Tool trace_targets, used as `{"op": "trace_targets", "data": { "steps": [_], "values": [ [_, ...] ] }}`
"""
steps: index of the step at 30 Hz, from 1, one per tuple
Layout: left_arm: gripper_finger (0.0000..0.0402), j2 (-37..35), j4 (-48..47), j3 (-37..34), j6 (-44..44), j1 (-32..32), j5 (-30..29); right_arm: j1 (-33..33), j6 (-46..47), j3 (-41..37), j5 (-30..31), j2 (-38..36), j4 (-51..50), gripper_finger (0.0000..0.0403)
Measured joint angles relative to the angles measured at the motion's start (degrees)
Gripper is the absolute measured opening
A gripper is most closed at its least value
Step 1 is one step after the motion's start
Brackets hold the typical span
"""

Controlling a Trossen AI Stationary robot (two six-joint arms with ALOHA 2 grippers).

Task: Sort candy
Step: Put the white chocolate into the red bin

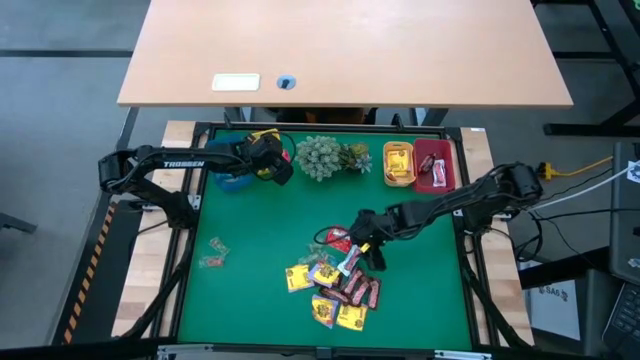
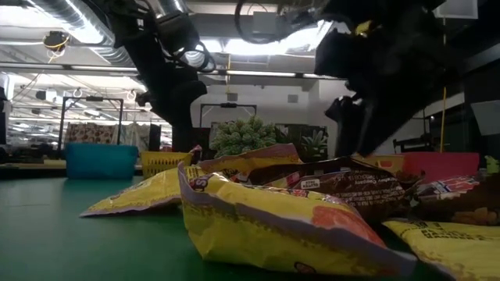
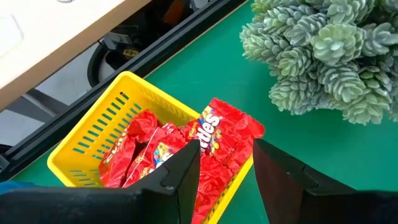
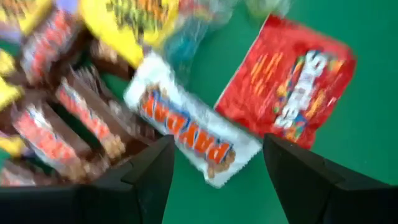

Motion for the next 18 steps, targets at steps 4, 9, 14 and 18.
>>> {"op": "trace_targets", "data": {
  "steps": [4, 9, 14, 18],
  "values": [
    [0.0134, -0.02, 0.46, 0.00, -0.04, 0.00, 0.00, 0.01, -1.70, 0.00, -0.03, 1.90, -0.18, 0.0245],
    [0.0134, -0.02, 0.53, 0.00, -0.04, 0.00, 0.00, 0.01, -3.63, 0.00, -0.51, 4.72, 0.63, 0.0245],
    [0.0134, -0.02, 0.82, 0.00, -0.03, 0.00, 0.00, 0.01, -5.02, 0.12, -0.30, 7.55, 1.94, 0.0245],
    [0.0134, -0.02, 0.84, 0.00, -0.05, 0.00, 0.00, 0.01, -5.06, 0.26, -0.21, 8.55, 2.33, 0.0245]
  ]
}}
